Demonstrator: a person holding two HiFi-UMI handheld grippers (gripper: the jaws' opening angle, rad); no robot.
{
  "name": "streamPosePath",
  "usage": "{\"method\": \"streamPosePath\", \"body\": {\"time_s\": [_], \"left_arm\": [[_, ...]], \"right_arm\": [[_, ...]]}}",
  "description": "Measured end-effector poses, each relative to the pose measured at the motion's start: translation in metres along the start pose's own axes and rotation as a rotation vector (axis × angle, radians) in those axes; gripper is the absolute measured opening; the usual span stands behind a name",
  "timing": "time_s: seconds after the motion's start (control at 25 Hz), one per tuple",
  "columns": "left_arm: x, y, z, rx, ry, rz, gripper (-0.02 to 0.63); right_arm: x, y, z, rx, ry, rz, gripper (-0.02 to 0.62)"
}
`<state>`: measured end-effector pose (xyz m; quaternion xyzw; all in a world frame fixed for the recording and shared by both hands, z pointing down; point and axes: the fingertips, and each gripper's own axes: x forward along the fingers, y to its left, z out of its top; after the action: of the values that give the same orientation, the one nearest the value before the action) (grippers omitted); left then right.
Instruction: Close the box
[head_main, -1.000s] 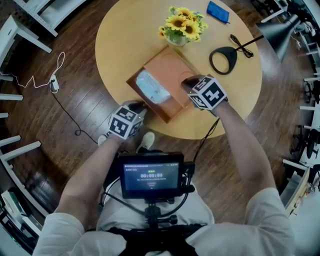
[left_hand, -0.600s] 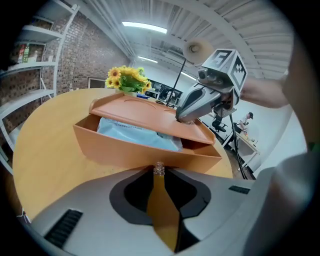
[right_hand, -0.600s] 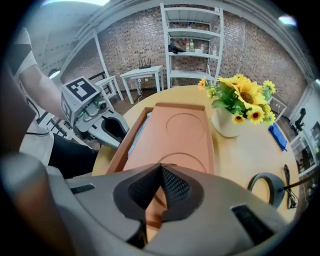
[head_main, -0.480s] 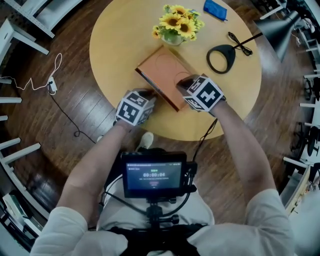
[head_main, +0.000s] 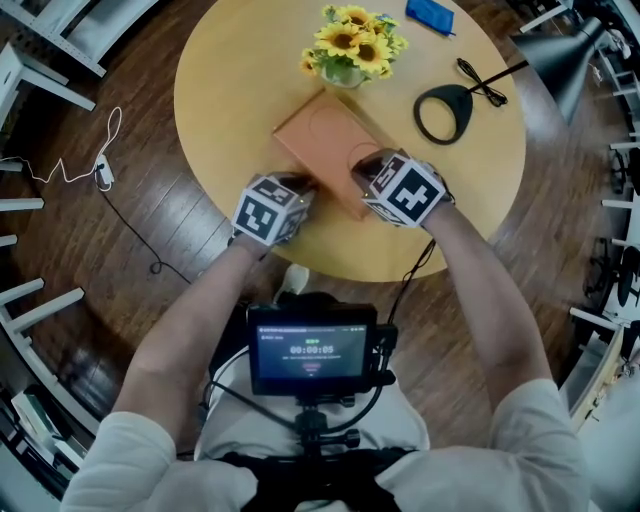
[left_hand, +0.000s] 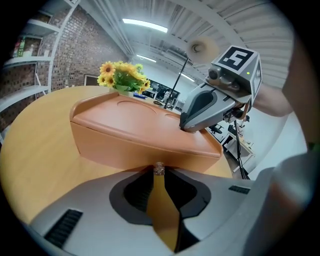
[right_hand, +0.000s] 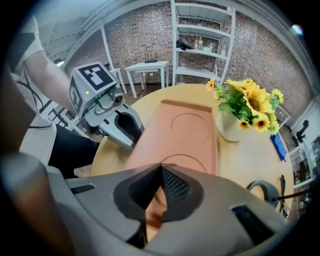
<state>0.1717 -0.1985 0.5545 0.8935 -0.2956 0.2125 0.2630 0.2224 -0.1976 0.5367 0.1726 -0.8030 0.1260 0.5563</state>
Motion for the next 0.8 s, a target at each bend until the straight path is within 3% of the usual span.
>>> {"method": "streamPosePath", "body": {"time_s": [0.28,0.36,0.52,0.8], "left_arm": [[-0.009,0.002,-0.006,0.038,0.038,-0.025,0.103],[-0.023,0.007,-0.009,0.073,0.059,-0.017,0.112],[-0.068,0.027,-0.008,0.121,0.053,0.007,0.112],[-0.156,0.054,-0.011,0.258,0.088,-0.035,0.112]], "right_arm": [[0.000,-0.002,0.001,0.059,-0.027,-0.081,0.002],[-0.008,-0.001,0.003,0.119,-0.077,-0.146,0.056],[-0.039,0.012,0.003,0.335,-0.256,-0.306,0.087],[-0.057,0.102,-0.046,0.899,-0.442,-0.526,0.109]]}}
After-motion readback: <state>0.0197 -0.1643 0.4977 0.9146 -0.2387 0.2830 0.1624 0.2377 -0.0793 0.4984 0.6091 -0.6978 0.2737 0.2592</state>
